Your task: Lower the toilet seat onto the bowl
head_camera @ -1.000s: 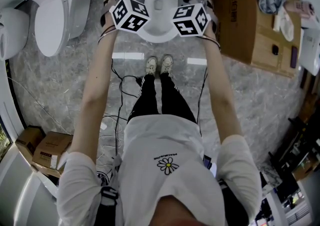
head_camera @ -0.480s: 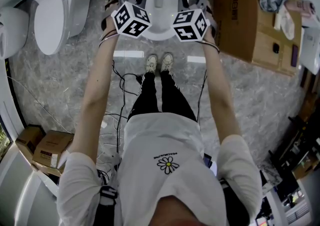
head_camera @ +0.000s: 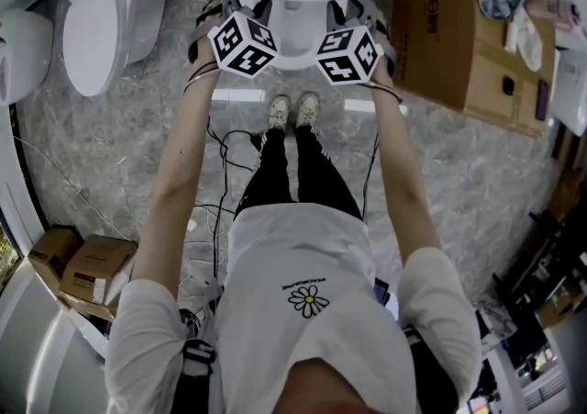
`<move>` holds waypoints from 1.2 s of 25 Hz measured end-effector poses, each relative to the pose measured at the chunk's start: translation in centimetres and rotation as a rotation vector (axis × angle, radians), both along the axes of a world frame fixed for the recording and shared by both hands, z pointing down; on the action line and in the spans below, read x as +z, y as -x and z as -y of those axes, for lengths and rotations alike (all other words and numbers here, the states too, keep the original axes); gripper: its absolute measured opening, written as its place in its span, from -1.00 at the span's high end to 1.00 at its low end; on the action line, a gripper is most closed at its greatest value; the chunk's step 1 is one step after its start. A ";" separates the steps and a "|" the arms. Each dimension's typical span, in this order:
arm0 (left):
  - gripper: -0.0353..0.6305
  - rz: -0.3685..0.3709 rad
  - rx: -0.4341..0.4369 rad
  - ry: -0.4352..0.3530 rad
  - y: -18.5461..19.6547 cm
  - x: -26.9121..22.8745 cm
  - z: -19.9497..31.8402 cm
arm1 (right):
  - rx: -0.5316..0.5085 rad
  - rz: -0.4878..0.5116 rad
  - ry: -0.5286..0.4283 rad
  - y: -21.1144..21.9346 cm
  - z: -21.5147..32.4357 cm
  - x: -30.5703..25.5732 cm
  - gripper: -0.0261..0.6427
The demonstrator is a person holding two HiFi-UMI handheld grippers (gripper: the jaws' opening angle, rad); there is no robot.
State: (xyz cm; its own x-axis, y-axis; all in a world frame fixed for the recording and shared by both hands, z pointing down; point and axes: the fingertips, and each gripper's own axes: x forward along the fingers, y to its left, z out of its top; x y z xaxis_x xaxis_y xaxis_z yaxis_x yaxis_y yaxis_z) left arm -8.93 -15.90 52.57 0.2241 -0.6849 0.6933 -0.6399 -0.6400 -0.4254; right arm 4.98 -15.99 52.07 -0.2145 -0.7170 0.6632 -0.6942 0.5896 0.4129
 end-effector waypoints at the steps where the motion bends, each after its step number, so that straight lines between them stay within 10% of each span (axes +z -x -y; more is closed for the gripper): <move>1: 0.33 0.001 0.002 0.008 0.0 0.2 -0.3 | -0.003 -0.004 0.007 0.0 -0.3 0.2 0.52; 30: 0.27 0.041 0.074 0.192 -0.6 7.3 -6.7 | -0.059 -0.063 0.192 -0.3 -6.7 7.2 0.45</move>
State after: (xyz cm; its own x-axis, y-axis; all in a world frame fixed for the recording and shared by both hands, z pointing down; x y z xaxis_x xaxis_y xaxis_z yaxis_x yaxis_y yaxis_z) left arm -8.31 -9.16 59.86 0.2381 -0.5218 0.8191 -0.5728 -0.7565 -0.3155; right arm 5.25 -9.30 59.28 -0.2061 -0.5635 0.8000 -0.6323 0.7006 0.3306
